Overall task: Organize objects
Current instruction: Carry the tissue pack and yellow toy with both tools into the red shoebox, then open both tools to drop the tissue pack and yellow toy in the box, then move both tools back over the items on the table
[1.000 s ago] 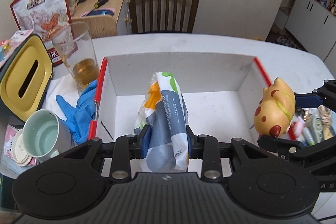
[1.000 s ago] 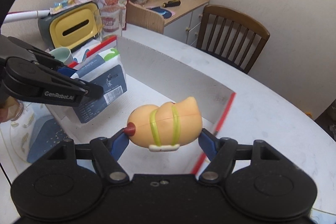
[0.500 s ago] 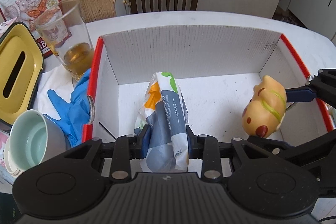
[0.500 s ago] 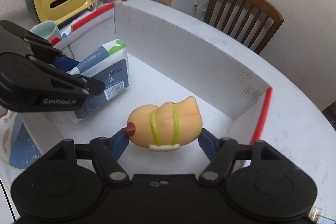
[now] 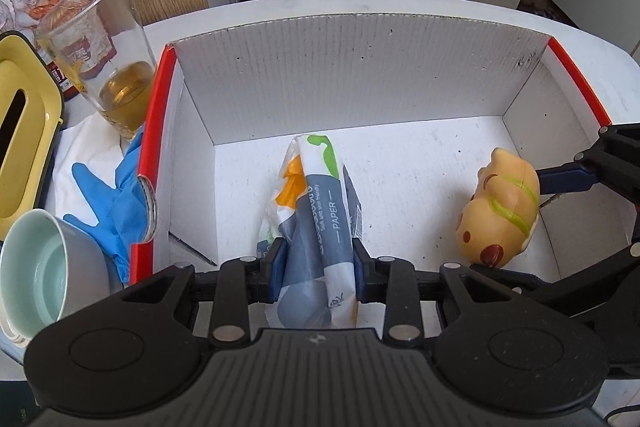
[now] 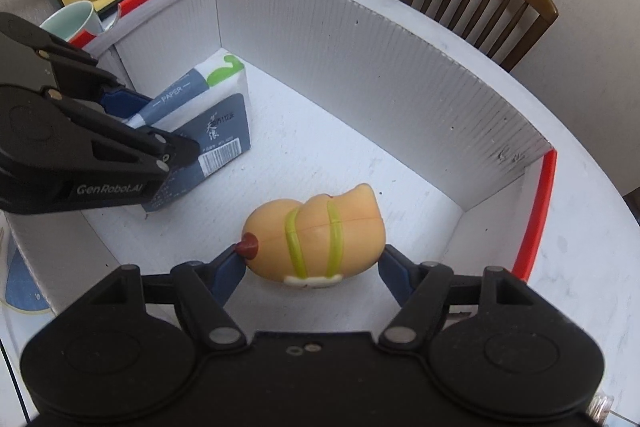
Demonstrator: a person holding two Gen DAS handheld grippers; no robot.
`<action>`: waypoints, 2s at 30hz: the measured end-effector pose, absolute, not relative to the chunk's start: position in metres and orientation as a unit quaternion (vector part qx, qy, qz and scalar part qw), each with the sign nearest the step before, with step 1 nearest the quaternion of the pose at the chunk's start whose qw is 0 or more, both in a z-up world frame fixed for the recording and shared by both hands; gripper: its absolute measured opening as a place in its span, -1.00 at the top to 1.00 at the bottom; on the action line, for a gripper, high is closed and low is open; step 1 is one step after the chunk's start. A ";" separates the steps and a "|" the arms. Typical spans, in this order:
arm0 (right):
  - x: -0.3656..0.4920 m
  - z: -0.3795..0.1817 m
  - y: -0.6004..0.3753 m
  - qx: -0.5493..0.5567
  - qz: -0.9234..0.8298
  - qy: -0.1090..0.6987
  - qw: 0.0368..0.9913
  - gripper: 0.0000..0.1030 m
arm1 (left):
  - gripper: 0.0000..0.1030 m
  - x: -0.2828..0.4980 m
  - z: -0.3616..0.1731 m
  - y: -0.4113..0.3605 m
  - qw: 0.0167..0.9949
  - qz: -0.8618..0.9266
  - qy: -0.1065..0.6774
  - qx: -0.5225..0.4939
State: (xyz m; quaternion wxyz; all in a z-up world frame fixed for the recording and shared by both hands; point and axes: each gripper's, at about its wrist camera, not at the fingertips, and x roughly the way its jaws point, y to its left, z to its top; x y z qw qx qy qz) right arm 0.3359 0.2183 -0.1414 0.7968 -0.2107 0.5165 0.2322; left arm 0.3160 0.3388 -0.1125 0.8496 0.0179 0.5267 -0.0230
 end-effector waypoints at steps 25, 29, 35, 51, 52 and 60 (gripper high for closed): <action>0.319 -0.105 0.189 -0.152 0.256 0.500 0.813 -0.62 | -0.26 0.295 -0.084 0.318 0.860 -0.045 0.506 0.037; 0.308 -0.090 0.177 -0.138 0.264 0.487 0.821 -0.62 | -0.26 0.285 -0.071 0.308 0.868 -0.045 0.493 0.043; 0.293 -0.068 0.154 -0.117 0.274 0.463 0.835 -0.62 | -0.26 0.268 -0.046 0.290 0.879 -0.039 0.472 0.050; 0.249 -0.020 0.065 -0.075 0.300 0.397 0.864 -0.67 | -0.26 0.219 0.005 0.212 0.899 -0.014 0.435 0.039; 0.246 -0.018 0.059 -0.073 0.301 0.393 0.866 -0.68 | -0.26 0.217 0.007 0.206 0.900 -0.014 0.433 0.039; 0.219 -0.005 0.005 -0.059 0.301 0.368 0.878 -0.72 | -0.26 0.200 0.020 0.156 0.905 -0.023 0.423 0.031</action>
